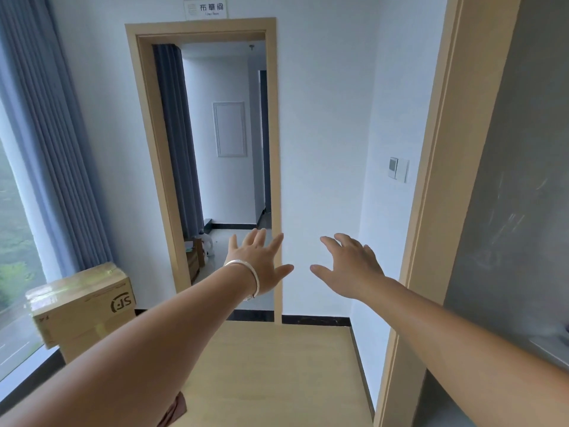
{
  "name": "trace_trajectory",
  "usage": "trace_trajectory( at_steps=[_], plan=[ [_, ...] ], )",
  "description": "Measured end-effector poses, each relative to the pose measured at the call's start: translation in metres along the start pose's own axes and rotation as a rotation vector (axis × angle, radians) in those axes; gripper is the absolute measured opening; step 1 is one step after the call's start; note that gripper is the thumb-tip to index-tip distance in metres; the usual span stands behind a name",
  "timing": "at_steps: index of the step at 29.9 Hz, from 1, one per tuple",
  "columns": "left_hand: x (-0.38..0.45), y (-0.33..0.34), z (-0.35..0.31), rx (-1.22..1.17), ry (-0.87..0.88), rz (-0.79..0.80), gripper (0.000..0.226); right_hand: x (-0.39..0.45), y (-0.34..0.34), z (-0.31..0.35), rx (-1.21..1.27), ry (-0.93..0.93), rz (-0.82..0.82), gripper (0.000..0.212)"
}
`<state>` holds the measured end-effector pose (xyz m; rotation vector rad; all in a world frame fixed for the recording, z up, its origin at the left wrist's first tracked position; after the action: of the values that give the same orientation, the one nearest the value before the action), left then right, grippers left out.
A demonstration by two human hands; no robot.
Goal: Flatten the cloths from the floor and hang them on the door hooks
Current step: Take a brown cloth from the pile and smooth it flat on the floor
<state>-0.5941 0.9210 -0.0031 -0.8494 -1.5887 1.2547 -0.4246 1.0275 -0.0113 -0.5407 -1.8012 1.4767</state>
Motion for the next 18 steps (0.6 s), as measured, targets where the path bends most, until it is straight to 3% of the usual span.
trace_trajectory(
  at_steps=[18],
  plan=[
    [0.340,0.071,0.095,-0.181,0.041,0.012,0.073,0.310,0.086,-0.016,-0.054,0.099,0.031,0.071]
  ],
)
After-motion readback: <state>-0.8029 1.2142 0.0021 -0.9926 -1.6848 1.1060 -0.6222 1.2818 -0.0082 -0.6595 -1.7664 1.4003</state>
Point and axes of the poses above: each hand's wrist, its own x-axis towards the middle knuckle, its own y-axis out of the palm, z = x × y, the point moved 2 cm from there along x, towards the middle knuckle, and after that the axes turned 13 degrees about -x, right-handed, at the moved point
